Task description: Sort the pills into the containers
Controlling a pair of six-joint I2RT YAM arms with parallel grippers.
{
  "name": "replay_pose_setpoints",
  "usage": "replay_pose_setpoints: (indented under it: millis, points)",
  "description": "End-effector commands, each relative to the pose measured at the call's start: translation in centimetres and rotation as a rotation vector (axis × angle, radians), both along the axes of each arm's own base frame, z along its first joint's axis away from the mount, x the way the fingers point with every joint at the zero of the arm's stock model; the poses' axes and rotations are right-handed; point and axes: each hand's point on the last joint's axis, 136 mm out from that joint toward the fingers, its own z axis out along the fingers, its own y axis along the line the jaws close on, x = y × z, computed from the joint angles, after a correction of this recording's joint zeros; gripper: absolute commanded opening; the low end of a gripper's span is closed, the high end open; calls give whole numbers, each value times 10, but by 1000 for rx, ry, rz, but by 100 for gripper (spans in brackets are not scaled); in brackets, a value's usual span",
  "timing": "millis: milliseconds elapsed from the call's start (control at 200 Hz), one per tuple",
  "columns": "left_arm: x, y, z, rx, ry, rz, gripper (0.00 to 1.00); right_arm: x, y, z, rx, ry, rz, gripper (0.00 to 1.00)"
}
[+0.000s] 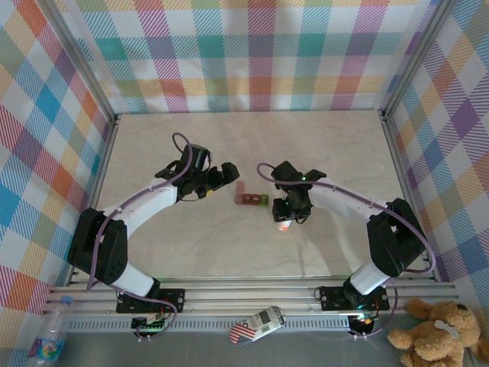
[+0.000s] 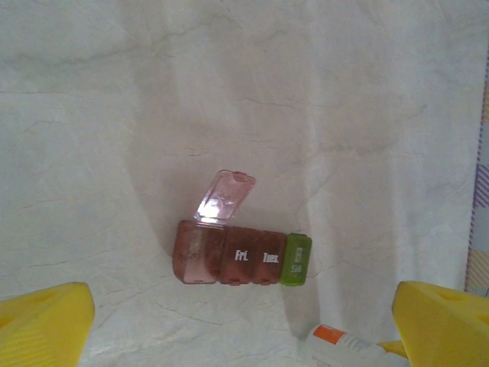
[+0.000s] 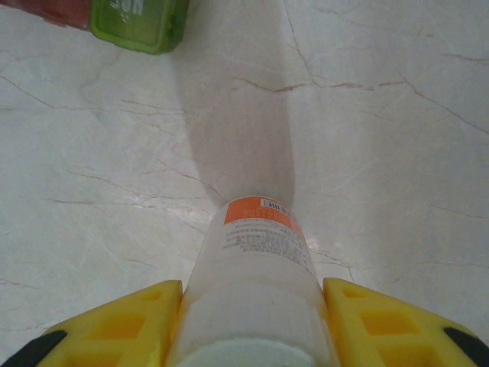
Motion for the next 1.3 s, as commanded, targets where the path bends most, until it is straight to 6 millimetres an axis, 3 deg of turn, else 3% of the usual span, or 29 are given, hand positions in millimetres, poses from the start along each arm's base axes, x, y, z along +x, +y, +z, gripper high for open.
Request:
replay_pose_setpoints:
  millis: [0,390,625,735,965,1140,1295]
  points:
    - [6,-6,8,-46,2,-12,100,12,6,34,27,-63,-24,35]
    - [10,3,0,102,51,-55,99,85,41,92,151,-177,-36,35]
    - [27,5,25,170,-118,-106,99,117,37,120,205,-249,-43,36]
    - [35,5,30,178,-210,-117,100,126,30,137,248,-263,-44,36]
    - [44,-19,43,129,-358,-229,98,136,14,163,279,-281,-4,37]
    - [39,-29,55,253,-567,-349,93,139,13,176,342,-280,13,37]
    - [33,-33,78,294,-770,-371,92,138,18,187,386,-281,42,38]
